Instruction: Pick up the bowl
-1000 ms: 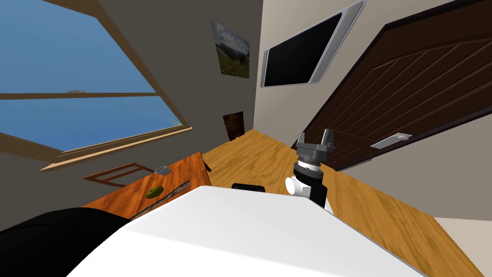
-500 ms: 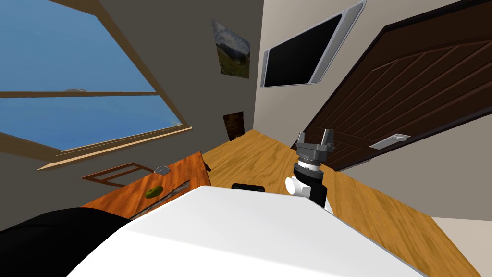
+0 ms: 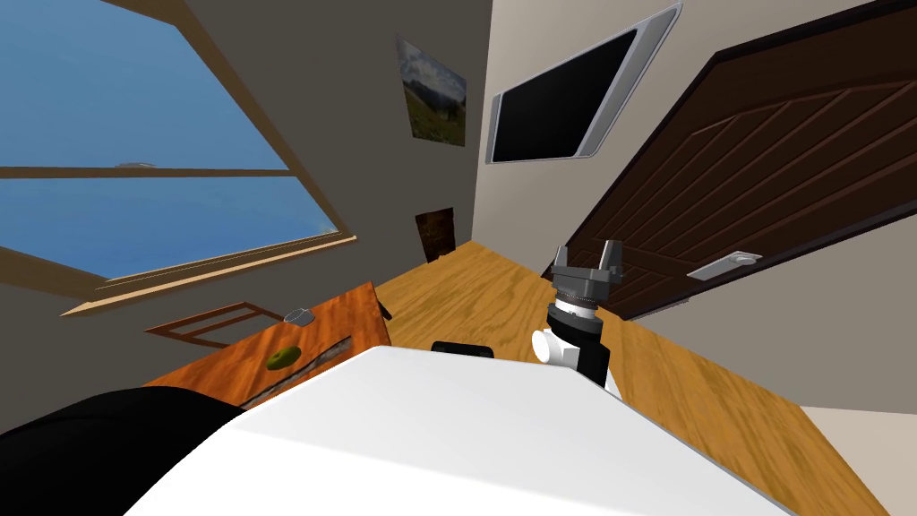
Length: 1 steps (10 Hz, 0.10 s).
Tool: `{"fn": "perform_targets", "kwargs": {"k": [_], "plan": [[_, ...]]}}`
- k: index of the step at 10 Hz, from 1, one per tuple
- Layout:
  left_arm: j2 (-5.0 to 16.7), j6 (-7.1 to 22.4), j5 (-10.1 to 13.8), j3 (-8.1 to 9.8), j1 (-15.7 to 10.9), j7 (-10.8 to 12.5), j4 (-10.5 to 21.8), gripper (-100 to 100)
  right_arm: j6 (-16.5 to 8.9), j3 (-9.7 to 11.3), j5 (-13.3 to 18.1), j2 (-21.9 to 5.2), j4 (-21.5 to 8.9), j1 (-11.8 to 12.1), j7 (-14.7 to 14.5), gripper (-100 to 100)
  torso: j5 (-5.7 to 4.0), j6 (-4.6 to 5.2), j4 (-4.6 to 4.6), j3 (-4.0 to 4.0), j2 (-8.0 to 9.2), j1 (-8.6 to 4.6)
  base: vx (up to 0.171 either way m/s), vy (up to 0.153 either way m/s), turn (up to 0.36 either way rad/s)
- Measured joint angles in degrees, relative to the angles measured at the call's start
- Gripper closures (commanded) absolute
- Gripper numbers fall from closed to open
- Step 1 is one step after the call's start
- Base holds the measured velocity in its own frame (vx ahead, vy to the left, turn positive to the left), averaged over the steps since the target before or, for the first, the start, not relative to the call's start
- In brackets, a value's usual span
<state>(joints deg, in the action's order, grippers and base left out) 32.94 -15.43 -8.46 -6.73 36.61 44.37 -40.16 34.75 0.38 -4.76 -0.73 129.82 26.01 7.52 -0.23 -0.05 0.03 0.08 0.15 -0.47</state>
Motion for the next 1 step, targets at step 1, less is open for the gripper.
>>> {"fn": "perform_targets", "kwargs": {"k": [1], "plan": [[0.1, -0.1, 0.0, 0.01, 0.1, 0.2, 0.0, 0, 0.0, 0.0, 0.0, 0.0, 0.0, 0.0, 0.0, 0, 0.02, 0.02, 0.02, 0.02, 0.02, 0.07, 0.001, -0.005, 0.000]]}}
